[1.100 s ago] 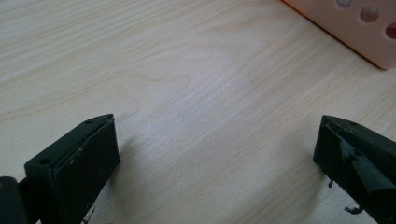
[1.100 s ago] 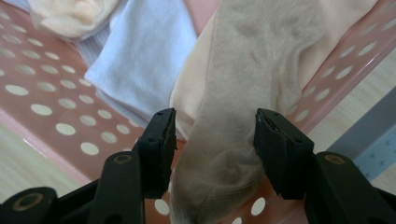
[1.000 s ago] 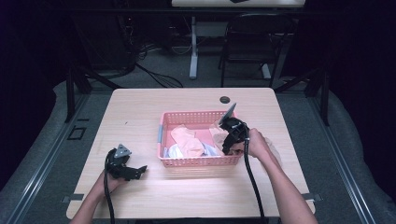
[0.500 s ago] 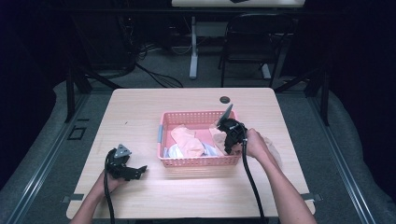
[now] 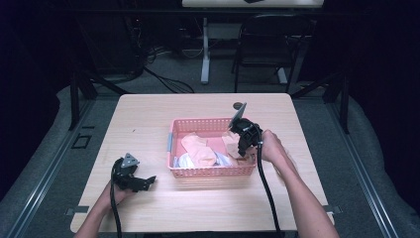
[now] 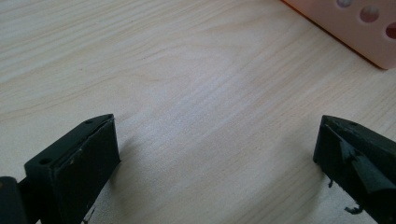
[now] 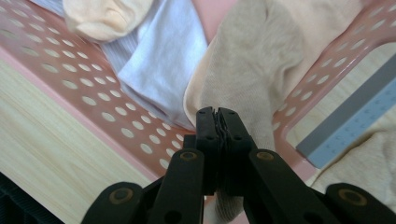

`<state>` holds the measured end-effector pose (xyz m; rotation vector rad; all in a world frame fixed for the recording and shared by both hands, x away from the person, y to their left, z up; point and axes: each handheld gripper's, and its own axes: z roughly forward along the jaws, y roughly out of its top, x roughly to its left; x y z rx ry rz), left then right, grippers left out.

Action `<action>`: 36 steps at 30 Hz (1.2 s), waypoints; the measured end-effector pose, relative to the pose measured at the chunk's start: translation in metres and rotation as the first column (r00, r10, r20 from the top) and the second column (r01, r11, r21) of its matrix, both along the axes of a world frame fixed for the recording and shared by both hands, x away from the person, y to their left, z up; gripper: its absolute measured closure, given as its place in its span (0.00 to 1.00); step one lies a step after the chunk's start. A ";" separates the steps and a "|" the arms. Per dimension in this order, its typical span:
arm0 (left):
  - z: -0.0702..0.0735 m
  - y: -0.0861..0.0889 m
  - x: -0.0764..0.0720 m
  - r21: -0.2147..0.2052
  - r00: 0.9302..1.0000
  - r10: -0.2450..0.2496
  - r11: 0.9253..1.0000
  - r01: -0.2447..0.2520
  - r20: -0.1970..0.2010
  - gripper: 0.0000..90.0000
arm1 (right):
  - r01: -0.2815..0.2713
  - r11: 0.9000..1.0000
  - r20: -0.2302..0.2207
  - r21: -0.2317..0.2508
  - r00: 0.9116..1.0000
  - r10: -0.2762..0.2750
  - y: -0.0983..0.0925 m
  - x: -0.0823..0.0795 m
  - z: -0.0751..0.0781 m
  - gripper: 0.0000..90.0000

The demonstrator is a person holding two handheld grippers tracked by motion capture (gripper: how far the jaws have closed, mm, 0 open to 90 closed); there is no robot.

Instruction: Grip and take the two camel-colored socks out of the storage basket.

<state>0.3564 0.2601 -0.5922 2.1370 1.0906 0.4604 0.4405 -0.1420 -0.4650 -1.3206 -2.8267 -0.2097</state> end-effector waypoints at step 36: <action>0.000 0.000 0.000 0.000 1.000 -0.001 1.000 0.001 -0.001 0.00 | -0.047 0.998 0.139 0.031 0.989 0.042 0.016 0.000 0.098 0.97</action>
